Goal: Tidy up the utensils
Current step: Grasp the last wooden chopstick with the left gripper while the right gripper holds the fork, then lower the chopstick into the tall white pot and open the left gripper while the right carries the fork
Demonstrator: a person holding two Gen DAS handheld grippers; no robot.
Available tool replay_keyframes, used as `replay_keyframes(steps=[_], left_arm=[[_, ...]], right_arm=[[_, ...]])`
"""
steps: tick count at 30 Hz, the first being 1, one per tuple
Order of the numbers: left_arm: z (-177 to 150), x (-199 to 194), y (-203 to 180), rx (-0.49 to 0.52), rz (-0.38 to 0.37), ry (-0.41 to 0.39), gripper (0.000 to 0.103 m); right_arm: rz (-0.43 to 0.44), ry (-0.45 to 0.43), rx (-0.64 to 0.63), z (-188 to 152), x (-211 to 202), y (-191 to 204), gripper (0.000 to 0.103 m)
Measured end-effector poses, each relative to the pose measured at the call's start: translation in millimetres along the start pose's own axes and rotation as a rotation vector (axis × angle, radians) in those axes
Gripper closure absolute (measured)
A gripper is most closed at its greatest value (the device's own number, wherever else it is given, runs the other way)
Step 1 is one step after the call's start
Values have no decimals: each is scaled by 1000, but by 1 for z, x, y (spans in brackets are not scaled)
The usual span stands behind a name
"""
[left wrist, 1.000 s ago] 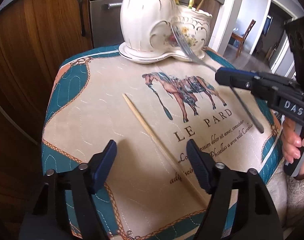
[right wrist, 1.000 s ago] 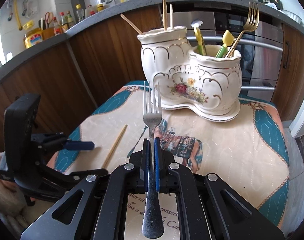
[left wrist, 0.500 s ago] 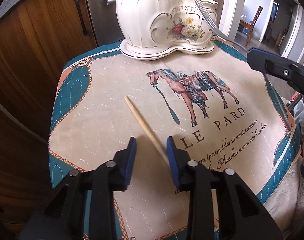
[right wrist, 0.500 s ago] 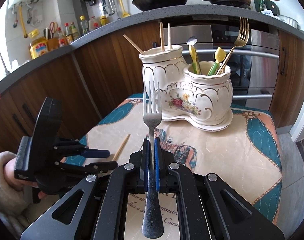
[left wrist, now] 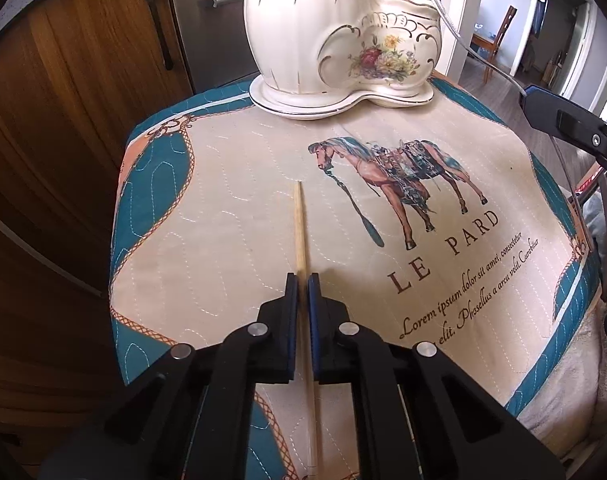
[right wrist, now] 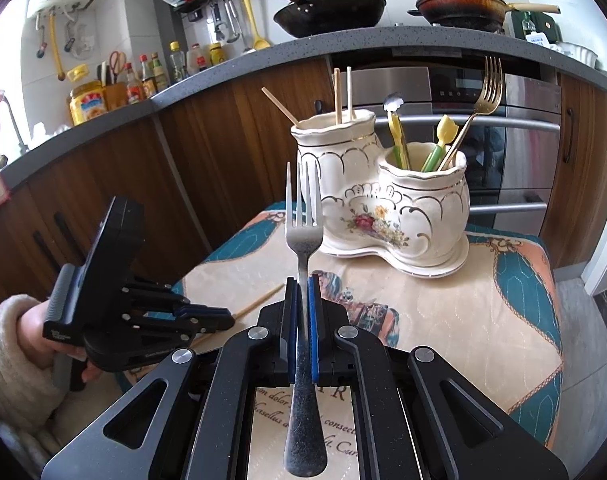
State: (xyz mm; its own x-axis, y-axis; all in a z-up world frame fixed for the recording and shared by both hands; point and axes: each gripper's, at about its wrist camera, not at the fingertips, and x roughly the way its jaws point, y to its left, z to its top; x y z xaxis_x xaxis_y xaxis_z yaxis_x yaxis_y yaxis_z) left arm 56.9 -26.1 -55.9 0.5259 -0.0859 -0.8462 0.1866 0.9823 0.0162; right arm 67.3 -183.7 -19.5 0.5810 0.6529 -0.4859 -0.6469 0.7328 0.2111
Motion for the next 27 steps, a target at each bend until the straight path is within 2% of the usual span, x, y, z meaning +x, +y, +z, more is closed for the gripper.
replay_keyframes(steps=[4,10,15,20,24,27], left_arm=[[-2,-8,5,-3,-22,-51,98],[5,-38,24,-33,-77,-213,98],[14,-64,39,-55,-136,-386,98],[36,-82,59,-95,-165,-558,98],[60,-80,85,-173,-207,-617,98],[81,-78,102,-236,-198,-656,98]], right_arm=[[-13,-41,7,2,-6,-1,97],[-59,-130,16,9,-18,-5,97],[-106,-233,28,19,-29,-7,97],[-160,-332,48,44,-35,-12,97],[-180,-355,55,64,-29,-21,97],[-212,-386,63,81,-21,-31,97]])
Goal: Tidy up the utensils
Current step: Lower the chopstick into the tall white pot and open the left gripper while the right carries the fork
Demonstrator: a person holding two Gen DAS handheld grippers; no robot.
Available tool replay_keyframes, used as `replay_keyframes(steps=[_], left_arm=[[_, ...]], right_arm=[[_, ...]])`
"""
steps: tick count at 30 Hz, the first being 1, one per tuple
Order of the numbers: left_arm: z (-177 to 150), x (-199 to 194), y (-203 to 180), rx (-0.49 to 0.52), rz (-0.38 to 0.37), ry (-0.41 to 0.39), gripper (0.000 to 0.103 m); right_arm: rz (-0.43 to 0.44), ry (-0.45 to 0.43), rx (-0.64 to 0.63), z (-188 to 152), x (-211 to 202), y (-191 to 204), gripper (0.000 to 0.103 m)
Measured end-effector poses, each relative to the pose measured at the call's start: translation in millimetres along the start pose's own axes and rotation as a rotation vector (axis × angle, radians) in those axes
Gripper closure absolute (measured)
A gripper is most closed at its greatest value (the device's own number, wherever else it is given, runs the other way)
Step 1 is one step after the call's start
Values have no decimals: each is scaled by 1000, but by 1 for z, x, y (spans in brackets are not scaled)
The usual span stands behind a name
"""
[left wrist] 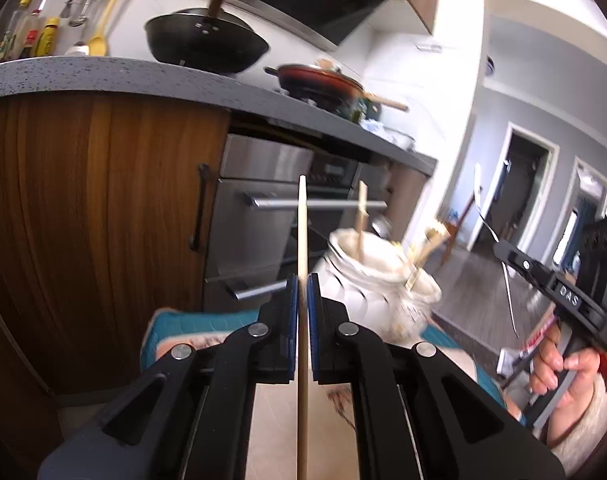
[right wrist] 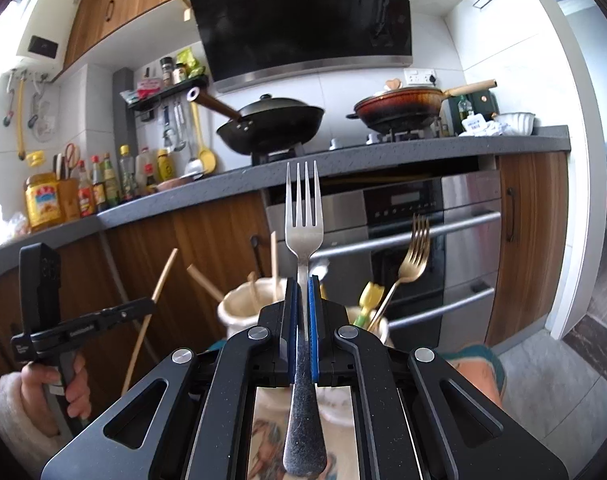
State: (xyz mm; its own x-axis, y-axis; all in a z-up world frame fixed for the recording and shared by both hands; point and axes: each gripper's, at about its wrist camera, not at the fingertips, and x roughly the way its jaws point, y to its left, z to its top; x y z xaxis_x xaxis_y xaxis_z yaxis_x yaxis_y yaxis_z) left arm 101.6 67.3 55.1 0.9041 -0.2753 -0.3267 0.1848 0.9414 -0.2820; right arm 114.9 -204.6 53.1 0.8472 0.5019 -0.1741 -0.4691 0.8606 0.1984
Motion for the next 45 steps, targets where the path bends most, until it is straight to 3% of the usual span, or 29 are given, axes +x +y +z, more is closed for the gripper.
replay_keyframes(steps=[3,9,17,25,35,45], left_arm=[[21,9,12,-72,-42,-63,98],[55,44,6,-75,-68,-158,98],[85,79,-13,-109,-161,-262,98],[84,111,-22,-105,-192,-243,98],[65,110,-11,-106,-216,-209,98],[59,104,-8,-81,-189,-194,98]], right_arm=[[-14,-15,15,10,15,-8,97],[10,-59,63,20,48,-20,97],[67,-52,141,16,86,-31,97],[87,-33,156,4,96,-34,97],[90,-20,165,-3,99,-35,97],[18,-93,137,-7,100,-39,97]])
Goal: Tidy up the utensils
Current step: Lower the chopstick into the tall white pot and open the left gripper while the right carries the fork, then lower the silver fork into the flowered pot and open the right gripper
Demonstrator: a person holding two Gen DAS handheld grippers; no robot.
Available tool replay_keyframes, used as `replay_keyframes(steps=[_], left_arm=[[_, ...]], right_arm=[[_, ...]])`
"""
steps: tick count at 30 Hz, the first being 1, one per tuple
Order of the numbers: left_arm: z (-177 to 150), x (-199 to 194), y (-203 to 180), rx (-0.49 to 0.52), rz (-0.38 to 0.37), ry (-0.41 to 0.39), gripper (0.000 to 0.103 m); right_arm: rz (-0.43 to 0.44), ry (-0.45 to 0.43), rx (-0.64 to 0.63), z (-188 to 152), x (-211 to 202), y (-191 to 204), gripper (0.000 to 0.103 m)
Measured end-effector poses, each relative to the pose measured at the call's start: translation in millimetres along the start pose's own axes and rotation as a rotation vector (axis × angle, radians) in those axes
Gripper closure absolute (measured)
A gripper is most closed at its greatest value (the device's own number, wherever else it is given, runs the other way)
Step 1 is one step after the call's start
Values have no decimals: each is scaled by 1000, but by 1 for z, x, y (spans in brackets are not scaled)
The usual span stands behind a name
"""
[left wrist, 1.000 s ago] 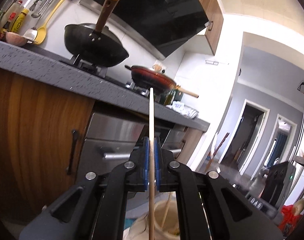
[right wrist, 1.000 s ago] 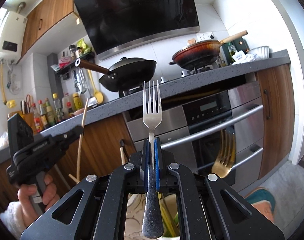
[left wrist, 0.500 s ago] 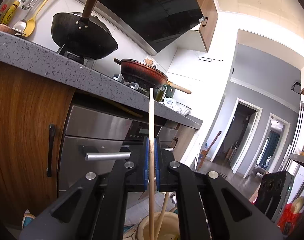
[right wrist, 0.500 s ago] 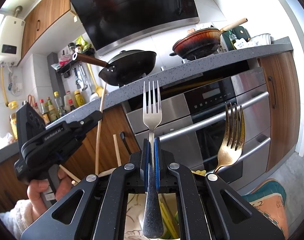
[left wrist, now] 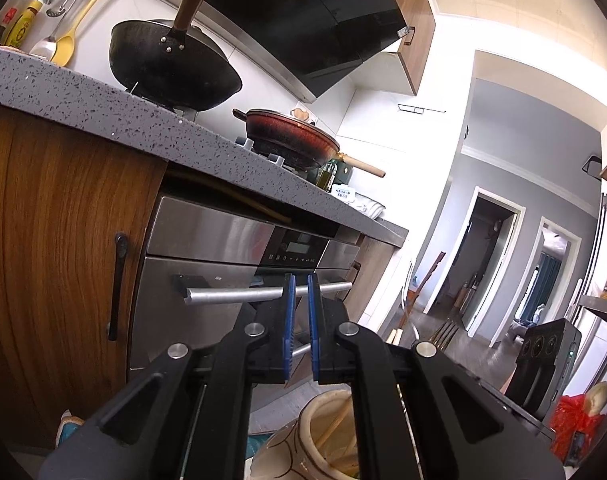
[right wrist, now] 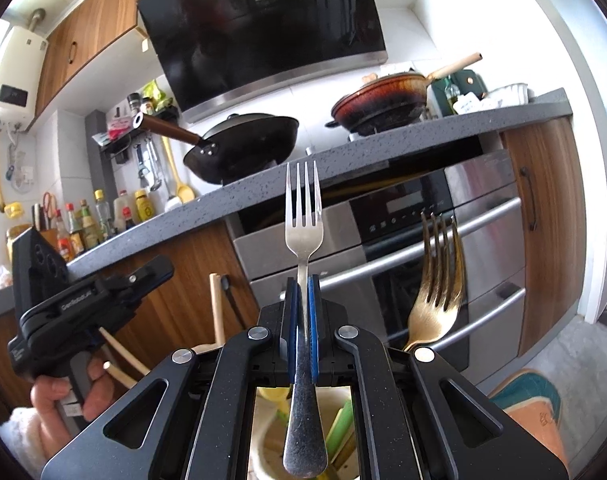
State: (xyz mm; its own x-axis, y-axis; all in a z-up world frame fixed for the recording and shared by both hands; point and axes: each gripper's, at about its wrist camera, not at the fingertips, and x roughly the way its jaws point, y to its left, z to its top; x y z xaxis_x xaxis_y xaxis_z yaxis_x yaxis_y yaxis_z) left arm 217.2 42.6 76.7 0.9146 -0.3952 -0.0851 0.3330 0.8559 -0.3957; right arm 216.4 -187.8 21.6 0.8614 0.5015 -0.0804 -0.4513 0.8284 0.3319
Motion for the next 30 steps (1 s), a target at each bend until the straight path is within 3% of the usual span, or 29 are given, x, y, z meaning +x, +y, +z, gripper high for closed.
replay_keyframes(steps=[9,17,24,30], left_arm=[[-3,-9,2,7,29,10,98],[-18,-58,11,7,160,7,98],[-57,-97,-1,6,268,88,97],[-87,-92,-17,39,287,185,90]], right_arm=[[-52,49,-73,-12,-1,-1,97],[-74,112,-90,-24,-23,7,97],[-84,163,-84,-33,-46,11,97],[-102,191,-108,-41,-44,14,97]])
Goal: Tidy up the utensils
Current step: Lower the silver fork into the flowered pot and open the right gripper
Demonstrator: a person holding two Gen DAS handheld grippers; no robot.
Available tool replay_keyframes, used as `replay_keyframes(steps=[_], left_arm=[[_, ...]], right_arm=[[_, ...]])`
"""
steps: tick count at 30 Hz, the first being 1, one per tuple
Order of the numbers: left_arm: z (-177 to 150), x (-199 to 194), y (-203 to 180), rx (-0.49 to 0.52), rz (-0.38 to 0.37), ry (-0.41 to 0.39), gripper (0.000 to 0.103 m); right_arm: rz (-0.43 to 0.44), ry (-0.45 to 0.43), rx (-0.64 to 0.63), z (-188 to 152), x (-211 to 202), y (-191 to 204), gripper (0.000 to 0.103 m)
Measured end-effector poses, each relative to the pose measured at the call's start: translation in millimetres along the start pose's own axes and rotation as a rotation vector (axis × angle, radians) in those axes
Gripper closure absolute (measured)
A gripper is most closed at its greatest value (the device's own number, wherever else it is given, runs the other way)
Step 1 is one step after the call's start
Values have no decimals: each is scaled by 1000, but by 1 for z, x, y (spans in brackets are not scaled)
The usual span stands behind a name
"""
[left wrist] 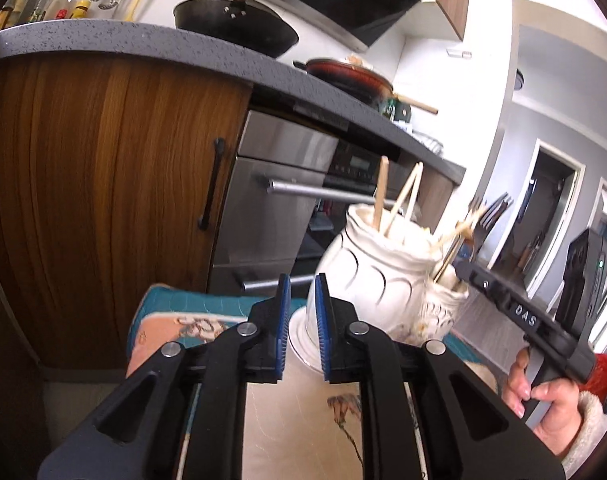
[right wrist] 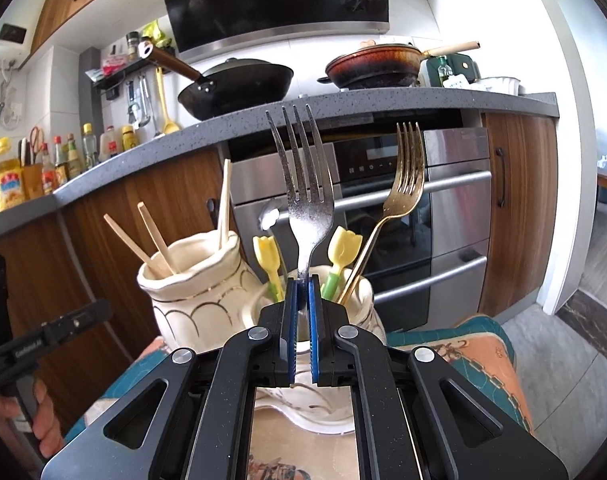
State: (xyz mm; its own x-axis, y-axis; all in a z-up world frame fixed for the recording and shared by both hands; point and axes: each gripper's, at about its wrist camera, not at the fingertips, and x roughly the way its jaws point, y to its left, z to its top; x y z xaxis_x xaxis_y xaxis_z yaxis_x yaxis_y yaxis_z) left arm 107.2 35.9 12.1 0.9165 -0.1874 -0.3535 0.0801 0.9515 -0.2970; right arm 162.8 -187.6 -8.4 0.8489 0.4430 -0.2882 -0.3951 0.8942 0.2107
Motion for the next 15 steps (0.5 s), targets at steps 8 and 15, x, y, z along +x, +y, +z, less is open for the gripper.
replay_keyframes(steps=[8,15], left_arm=[[-8,0,-12,60,13,1,77],[-16,-11,-16,75,21,5,73]], right_arm=[[-17,17,-39,-4,-3,10,82],[-34,21,-38,-14,-32,11,69]])
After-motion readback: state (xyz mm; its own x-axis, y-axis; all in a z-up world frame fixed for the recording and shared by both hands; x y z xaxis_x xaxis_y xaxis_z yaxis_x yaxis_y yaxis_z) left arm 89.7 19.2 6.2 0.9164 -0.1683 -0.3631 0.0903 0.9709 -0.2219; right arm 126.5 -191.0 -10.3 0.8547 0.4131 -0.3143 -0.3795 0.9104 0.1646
